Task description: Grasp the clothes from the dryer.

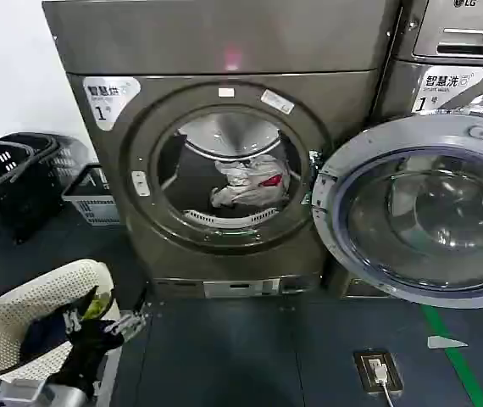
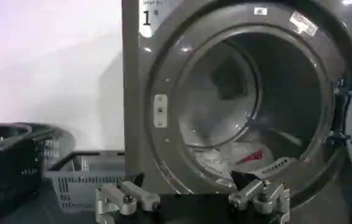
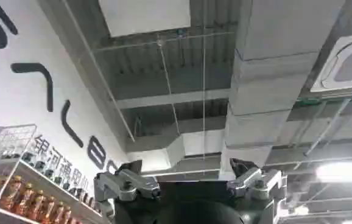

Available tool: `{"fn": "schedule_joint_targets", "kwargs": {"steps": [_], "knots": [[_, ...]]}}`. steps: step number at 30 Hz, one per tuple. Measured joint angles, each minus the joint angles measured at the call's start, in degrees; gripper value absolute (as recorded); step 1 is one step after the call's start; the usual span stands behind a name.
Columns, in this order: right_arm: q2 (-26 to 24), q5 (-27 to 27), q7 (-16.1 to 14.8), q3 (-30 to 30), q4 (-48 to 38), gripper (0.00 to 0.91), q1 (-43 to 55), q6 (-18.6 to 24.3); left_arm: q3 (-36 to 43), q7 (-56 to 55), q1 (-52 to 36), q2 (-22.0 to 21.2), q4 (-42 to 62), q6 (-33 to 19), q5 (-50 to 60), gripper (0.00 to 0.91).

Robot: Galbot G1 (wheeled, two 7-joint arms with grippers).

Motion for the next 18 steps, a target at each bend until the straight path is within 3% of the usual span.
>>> {"fn": "schedule_joint_targets", "kwargs": {"steps": [6, 18], "knots": [[0.68, 0.25, -2.73, -0.36, 0.56, 0.907, 0.3, 1.76, 0.69, 0.37, -0.18, -0.2, -0.13, 0.28, 0.53, 0.907], [1.3, 0.78, -4.16, -0.37, 0.63, 0.907, 0.3, 3.21, 1.33, 1.05, -0.88, -0.35, 0.44, 0.42, 1.37, 0.907]]}}
